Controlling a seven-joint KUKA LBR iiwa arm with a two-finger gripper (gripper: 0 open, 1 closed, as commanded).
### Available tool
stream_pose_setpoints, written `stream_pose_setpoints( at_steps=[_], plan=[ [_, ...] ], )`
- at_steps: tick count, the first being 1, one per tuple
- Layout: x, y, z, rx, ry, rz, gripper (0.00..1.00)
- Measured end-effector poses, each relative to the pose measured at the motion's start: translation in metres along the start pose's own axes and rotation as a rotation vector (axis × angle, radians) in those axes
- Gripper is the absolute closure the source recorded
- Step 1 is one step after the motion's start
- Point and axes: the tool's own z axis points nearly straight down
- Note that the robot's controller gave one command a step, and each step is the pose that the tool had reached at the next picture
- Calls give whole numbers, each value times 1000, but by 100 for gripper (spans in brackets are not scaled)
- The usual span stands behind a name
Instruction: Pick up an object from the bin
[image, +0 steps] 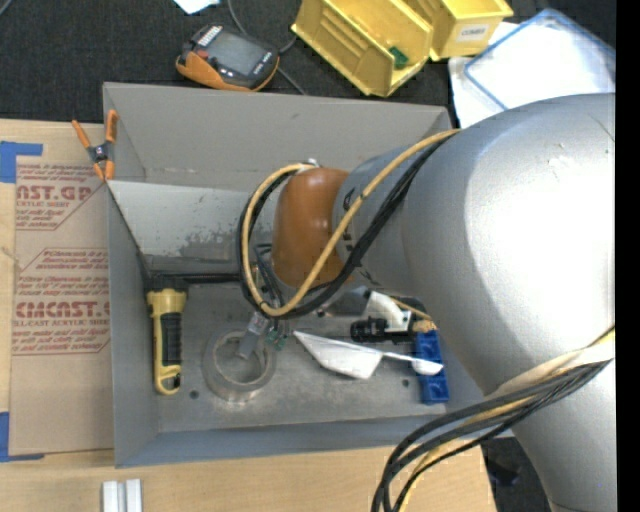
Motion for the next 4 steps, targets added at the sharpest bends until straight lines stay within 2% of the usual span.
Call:
stream_pose_setpoints(
  at_steps=[1, 2, 4],
  plan=[
    [0, 0, 0, 0, 0, 0, 100],
    [3, -3, -23, 9, 10, 0, 100],
    [2, -1, -100, 6, 7, -1, 100]
  ],
)
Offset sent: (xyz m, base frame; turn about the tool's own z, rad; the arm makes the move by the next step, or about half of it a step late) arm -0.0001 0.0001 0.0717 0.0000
